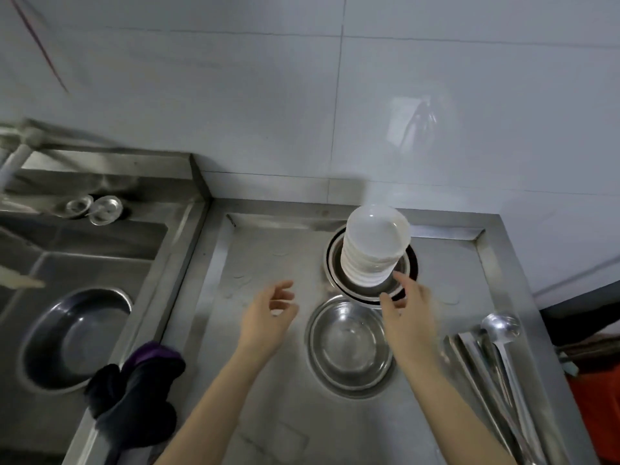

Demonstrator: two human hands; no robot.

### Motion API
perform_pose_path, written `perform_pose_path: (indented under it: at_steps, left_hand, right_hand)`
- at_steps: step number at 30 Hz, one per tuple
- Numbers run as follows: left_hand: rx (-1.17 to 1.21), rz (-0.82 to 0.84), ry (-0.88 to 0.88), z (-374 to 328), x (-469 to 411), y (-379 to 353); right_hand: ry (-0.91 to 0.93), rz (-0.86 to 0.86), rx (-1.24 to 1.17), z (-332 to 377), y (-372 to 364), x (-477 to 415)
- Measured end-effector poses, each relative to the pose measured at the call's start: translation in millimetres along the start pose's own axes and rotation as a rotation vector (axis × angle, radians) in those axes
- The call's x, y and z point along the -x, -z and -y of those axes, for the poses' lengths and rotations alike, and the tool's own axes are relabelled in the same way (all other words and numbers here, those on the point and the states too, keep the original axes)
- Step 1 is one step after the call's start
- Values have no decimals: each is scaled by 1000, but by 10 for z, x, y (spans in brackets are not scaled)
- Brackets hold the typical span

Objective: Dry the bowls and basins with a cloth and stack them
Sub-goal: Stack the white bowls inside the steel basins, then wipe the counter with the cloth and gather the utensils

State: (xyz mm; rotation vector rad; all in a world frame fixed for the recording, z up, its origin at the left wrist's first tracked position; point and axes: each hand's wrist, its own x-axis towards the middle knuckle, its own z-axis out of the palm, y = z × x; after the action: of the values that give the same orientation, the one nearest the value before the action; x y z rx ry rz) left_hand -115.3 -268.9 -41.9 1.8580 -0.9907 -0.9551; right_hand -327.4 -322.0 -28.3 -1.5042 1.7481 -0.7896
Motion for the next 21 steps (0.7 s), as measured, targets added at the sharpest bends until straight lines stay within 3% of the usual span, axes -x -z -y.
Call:
perform_pose_path:
  at_steps: [3, 9, 13, 17, 21]
  left_hand:
    - [-78, -125, 74, 519, 461, 451]
    - [-525, -435, 239, 1383, 1168, 1268]
    - [-607, -284, 312, 1787, 1318, 1614]
    - [-632, -210, 176, 2076, 1363, 1660]
    - [-542, -102, 58, 2181, 1505, 1481]
  right_hand:
    - [101, 145, 96, -71, -318, 428]
    - [252, 656, 260, 38, -1018, 1175]
    - [341, 848, 331, 271, -1522, 1564]
    - [406, 949, 327, 488, -2053, 1832]
    - [487, 930, 397, 586, -2499, 1939]
